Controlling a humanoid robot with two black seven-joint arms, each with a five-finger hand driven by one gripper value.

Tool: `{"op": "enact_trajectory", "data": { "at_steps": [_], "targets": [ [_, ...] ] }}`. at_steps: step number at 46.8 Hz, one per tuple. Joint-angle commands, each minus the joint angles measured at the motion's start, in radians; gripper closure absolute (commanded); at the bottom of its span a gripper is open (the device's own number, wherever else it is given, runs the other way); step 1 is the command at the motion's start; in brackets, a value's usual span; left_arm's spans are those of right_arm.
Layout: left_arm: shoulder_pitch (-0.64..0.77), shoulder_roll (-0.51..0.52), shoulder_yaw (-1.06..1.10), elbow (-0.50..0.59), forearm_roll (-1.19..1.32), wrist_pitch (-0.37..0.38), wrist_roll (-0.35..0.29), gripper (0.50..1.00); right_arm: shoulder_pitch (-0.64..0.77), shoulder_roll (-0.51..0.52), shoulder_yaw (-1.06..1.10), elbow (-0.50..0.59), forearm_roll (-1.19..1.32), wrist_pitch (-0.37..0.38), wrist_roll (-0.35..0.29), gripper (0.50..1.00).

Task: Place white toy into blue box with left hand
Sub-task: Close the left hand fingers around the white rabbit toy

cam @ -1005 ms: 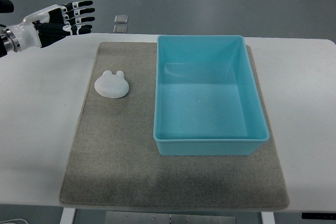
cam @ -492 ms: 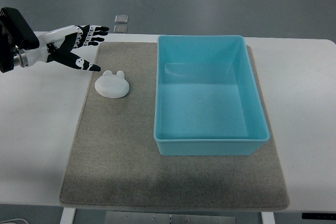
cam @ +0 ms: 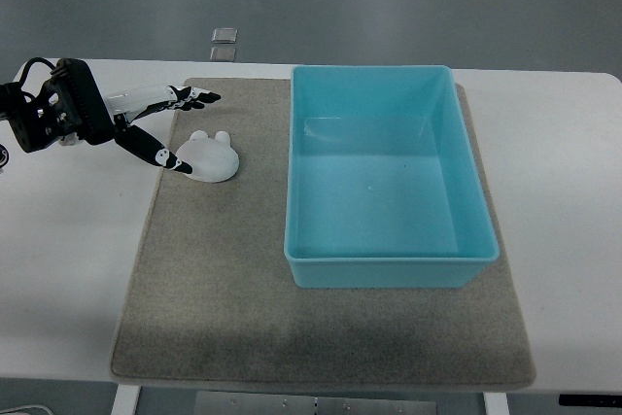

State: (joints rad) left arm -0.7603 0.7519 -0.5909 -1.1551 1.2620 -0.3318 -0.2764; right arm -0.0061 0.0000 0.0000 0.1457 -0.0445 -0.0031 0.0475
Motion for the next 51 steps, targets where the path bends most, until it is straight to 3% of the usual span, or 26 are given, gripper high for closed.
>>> {"op": "enact_trajectory", "data": {
  "at_steps": [1, 20, 31, 35, 44, 51],
  "targets": [
    [-0.001, -0.012, 0.028, 0.002, 0.014, 0.043, 0.0, 0.519, 0.0, 0.0, 0.0, 0.0, 0.0, 0.0, 0.0, 0.564],
    [-0.001, -0.039, 0.056, 0.005, 0.122, 0.083, 0.0, 0.536, 0.0, 0.0, 0.0, 0.0, 0.0, 0.0, 0.0, 0.564],
    [-0.005, -0.042, 0.056, 0.006, 0.189, 0.083, -0.001, 0.684, 0.0, 0.0, 0.0, 0.0, 0.0, 0.0, 0.0, 0.564],
    [-0.008, -0.046, 0.056, 0.008, 0.192, 0.085, 0.0, 0.803, 0.0, 0.0, 0.0, 0.0, 0.0, 0.0, 0.0, 0.564],
    [-0.02, -0.046, 0.056, 0.009, 0.192, 0.096, 0.0, 1.0, 0.002, 0.0, 0.0, 0.0, 0.0, 0.0, 0.0, 0.564],
    [-0.031, -0.043, 0.056, 0.011, 0.192, 0.096, 0.0, 1.0, 0.0, 0.0, 0.0, 0.0, 0.0, 0.0, 0.0, 0.564]
  ]
}}
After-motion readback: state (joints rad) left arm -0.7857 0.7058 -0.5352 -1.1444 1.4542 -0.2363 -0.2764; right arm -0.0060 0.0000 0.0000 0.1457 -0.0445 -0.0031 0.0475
